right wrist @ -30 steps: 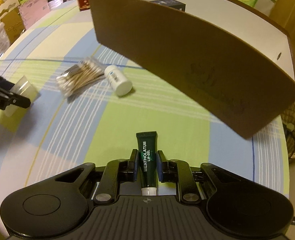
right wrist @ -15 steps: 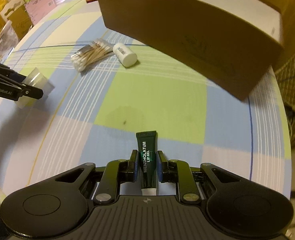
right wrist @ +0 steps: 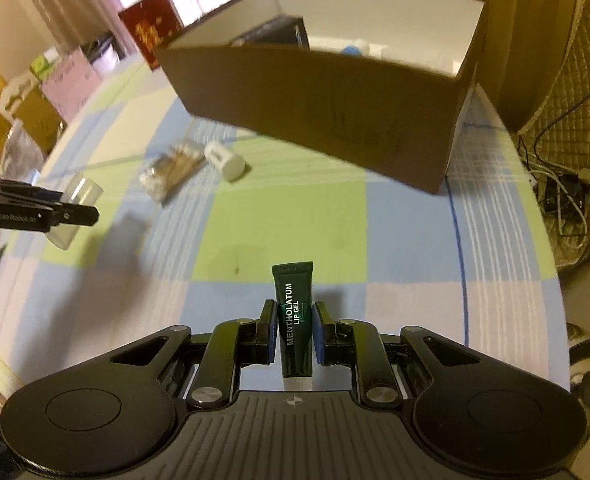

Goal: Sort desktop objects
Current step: 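Lift the lip gel tube and clear case and carry both over the brown box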

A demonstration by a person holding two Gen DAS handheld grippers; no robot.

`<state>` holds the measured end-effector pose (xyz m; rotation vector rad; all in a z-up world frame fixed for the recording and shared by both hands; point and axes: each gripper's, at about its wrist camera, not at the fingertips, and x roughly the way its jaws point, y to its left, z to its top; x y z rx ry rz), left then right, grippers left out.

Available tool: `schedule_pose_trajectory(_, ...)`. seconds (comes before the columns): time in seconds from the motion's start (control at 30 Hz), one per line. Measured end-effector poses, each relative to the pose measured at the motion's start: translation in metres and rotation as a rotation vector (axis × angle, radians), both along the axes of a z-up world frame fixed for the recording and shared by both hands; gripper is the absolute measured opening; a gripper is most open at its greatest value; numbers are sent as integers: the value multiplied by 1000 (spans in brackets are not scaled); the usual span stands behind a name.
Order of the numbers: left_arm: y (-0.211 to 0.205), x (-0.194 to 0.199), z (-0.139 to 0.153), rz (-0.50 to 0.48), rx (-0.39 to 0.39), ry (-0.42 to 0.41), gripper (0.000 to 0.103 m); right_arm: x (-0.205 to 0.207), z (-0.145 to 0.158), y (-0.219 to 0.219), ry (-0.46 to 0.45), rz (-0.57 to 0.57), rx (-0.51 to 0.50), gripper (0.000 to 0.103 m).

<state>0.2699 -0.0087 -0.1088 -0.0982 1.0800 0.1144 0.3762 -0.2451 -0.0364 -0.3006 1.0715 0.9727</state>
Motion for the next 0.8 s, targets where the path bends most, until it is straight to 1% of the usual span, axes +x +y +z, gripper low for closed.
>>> schedule_pose_trajectory(0.13,-2,9,14,-15,6,-34,47,11,15,2,-9,-3,37,15)
schedule_pose_trajectory(0.4,4,45,49,-62,31,-127,47,46,56,19,-81,18,113,15)
schedule_pose_trajectory(0.6,6,91,78,-123,45,-202,47,86,85,41,-152,34,154,15)
schedule_pose_trajectory(0.67,4,110,88,-147,55,-224,47,102,92,51,-175,39,150,15)
schedule_pose_trajectory(0.8,1,153,101,-183,58,-249,47,134,97,72,-201,45,133,15)
